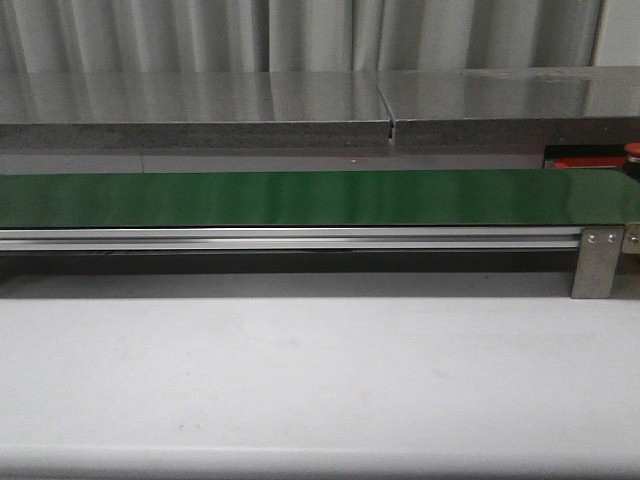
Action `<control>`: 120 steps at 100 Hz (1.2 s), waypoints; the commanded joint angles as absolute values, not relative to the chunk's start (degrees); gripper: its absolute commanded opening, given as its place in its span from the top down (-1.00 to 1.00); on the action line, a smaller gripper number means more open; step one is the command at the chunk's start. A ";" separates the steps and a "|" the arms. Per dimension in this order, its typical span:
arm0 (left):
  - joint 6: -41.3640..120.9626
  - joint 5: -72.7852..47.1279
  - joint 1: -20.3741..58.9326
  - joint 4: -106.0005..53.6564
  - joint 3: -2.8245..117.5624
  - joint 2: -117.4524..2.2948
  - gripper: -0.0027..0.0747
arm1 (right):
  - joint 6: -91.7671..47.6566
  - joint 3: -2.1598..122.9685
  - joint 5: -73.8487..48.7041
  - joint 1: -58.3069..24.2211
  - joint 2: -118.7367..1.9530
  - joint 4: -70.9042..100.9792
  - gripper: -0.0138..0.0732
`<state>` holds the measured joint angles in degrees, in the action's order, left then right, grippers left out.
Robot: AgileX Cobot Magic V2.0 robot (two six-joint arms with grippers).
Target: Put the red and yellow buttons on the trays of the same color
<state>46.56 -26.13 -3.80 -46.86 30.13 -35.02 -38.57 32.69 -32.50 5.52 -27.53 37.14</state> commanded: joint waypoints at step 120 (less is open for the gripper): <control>46.63 -23.69 -3.44 -48.86 31.76 -35.06 0.98 | 2.60 2.33 -4.43 1.06 1.73 -2.25 0.95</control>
<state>46.56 -26.13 -3.80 -46.86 30.13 -35.02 2.57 2.87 -10.56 1.20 0.31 -1.21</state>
